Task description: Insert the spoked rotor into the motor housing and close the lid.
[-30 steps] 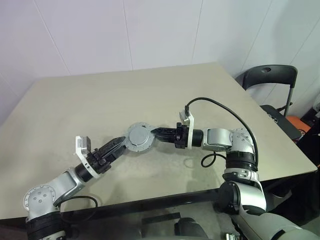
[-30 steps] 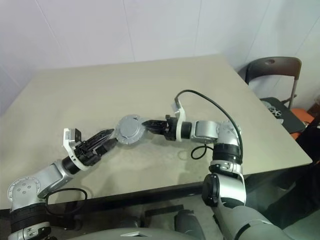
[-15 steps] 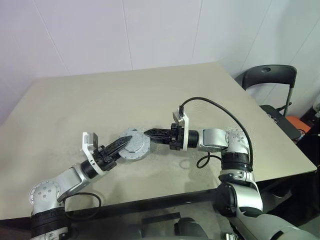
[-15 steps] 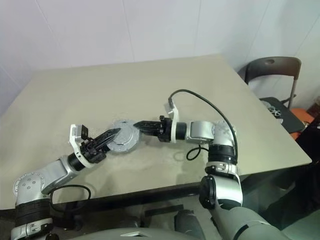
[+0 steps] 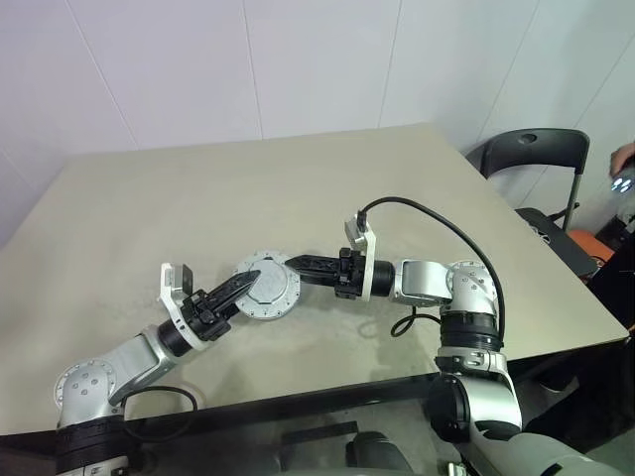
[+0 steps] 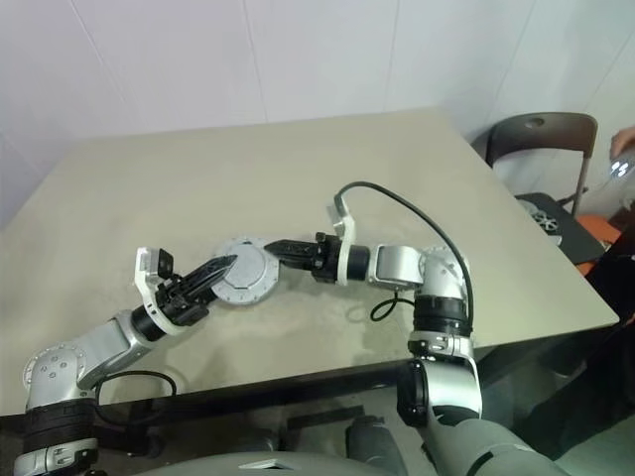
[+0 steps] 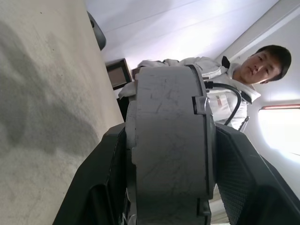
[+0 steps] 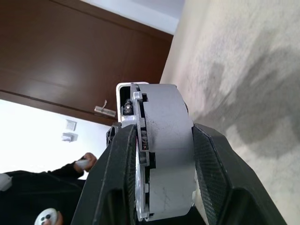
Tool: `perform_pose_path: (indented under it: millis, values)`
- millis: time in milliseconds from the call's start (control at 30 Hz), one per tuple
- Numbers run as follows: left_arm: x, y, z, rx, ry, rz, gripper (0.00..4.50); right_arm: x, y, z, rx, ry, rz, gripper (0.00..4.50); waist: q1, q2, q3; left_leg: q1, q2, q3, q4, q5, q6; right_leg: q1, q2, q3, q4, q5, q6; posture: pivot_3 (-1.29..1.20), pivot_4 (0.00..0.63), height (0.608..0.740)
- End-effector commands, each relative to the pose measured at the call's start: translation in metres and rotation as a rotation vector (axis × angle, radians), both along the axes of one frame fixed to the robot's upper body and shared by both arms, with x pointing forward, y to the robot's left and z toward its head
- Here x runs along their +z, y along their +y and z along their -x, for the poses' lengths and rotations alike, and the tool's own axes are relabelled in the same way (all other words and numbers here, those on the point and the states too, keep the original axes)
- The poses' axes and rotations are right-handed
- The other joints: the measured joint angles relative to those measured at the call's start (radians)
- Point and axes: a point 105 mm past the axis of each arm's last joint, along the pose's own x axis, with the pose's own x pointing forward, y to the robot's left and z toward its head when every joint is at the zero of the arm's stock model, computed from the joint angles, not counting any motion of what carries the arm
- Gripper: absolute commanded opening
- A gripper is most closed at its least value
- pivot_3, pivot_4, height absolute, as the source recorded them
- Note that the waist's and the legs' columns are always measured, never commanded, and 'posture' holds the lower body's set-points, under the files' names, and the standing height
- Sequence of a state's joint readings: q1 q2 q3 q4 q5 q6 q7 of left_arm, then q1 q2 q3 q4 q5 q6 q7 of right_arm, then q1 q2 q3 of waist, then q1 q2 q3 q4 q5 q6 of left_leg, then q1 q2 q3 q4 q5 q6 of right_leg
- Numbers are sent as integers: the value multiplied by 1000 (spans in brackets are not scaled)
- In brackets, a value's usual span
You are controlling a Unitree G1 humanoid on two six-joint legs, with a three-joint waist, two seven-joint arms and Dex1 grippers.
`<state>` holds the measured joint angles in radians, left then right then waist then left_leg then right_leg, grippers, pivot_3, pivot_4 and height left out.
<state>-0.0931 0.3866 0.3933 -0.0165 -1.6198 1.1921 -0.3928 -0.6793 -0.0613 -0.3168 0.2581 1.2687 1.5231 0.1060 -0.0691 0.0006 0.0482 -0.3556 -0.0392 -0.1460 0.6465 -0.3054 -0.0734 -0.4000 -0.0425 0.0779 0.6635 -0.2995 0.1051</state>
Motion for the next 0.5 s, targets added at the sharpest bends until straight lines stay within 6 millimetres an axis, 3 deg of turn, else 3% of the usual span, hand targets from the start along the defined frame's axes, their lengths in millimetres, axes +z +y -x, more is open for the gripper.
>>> perform_pose_path:
  millis: [33, 267, 500]
  values:
    - [13, -6, 3, -38, -57, -20, 2233, 4, 0, -3, -19, -90, 72, 2143, 0, 0, 0, 0, 0, 0, 0, 0, 0, 0, 0, 0, 0, 0, 0, 0, 0, 740]
    - [14, 0, 5, -29, -60, -29, 2221, 2, -8, -6, -23, -98, 103, 4458, 0, 0, 0, 0, 0, 0, 0, 0, 0, -1, 0, 0, 0, 0, 0, 0, 0, 740]
    - [13, 23, 5, 80, -47, -41, 2219, 5, -20, -7, 0, -230, 220, 4500, 1, 1, 0, -1, 0, 0, 0, 0, 0, -1, 0, 0, 0, 0, 0, 0, 0, 740]
